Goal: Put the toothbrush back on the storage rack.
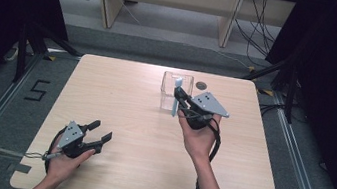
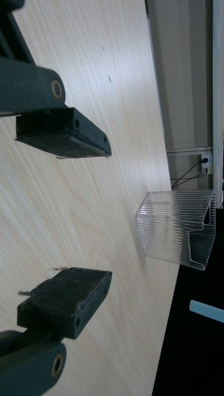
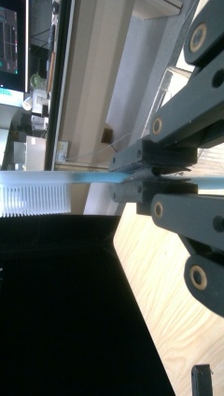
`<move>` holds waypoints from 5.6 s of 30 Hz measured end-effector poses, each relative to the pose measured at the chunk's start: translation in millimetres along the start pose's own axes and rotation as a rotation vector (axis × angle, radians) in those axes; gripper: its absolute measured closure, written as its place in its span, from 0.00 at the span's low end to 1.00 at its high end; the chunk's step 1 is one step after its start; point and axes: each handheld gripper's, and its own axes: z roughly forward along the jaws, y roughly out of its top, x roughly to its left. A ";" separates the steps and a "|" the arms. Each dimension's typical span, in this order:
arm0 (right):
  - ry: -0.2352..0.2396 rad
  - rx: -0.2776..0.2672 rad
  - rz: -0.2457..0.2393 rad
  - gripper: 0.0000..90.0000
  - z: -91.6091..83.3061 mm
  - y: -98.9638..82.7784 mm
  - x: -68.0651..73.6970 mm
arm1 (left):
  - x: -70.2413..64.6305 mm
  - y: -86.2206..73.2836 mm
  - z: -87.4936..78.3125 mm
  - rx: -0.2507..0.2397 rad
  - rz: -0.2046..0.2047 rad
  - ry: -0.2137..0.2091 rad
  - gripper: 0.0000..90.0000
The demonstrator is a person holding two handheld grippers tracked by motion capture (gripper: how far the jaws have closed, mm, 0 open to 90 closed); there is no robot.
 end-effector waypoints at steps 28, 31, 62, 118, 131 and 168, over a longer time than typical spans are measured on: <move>-0.059 -0.001 0.013 0.95 16.6 2.1 -22.0 | -1.5 -0.7 -1.1 -0.018 0.001 0.020 0.37; -0.065 0.001 0.019 0.95 20.4 1.2 -25.4 | -1.4 -0.7 -1.3 -0.021 -0.001 0.021 0.37; -0.114 -0.013 0.019 0.95 42.1 14.4 -49.4 | -1.2 -0.4 -1.4 -0.014 -0.003 0.026 0.37; -0.192 0.008 0.070 0.95 65.8 3.4 -77.4 | -1.1 -0.5 -0.8 -0.020 -0.004 0.025 0.37; -0.188 0.027 0.071 0.95 68.2 -5.5 -77.2 | -1.2 -0.6 -0.6 -0.024 -0.001 0.026 0.37; -0.185 0.073 0.074 0.95 74.2 -31.9 -75.7 | -2.0 -0.7 -0.9 -0.024 -0.003 0.027 0.37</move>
